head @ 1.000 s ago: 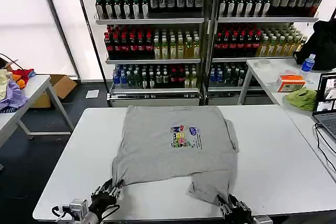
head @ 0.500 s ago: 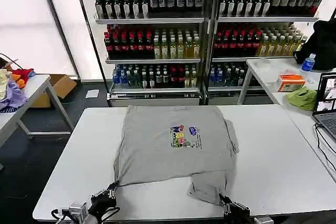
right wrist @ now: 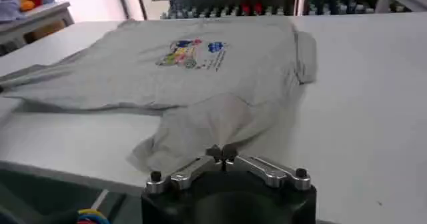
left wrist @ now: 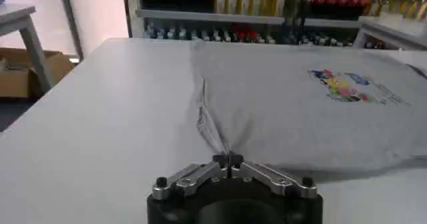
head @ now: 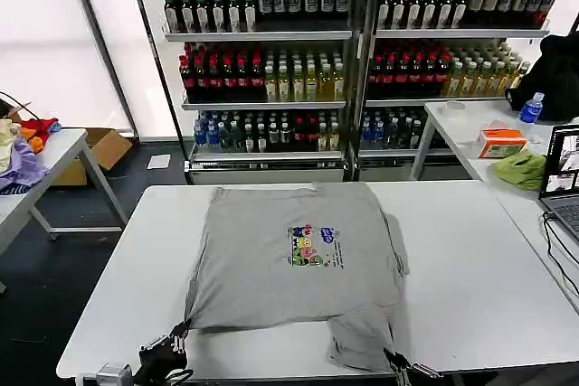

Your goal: Fold and organize the clothes.

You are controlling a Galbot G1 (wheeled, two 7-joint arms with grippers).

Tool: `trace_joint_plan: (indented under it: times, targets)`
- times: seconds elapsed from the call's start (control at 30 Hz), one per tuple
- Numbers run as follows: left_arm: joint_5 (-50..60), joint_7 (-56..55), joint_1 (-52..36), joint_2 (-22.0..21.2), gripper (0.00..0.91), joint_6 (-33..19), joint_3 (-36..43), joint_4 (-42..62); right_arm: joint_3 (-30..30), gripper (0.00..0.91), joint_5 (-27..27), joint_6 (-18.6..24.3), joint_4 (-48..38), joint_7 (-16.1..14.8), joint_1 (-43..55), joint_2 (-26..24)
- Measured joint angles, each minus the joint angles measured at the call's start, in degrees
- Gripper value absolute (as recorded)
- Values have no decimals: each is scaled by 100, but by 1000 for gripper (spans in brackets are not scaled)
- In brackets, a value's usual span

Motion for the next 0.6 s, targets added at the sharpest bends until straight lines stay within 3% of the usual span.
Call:
trace_joint_plan:
  times: [0.3,0.6]
  targets:
    - [-134,86,381,216,10,226,-335,-360,-101,0,139,384,-28,-25,496,150]
    - [-549,289,-381,690,10,324,-310,-25,-597,0,180,440,-649,159,2110,349]
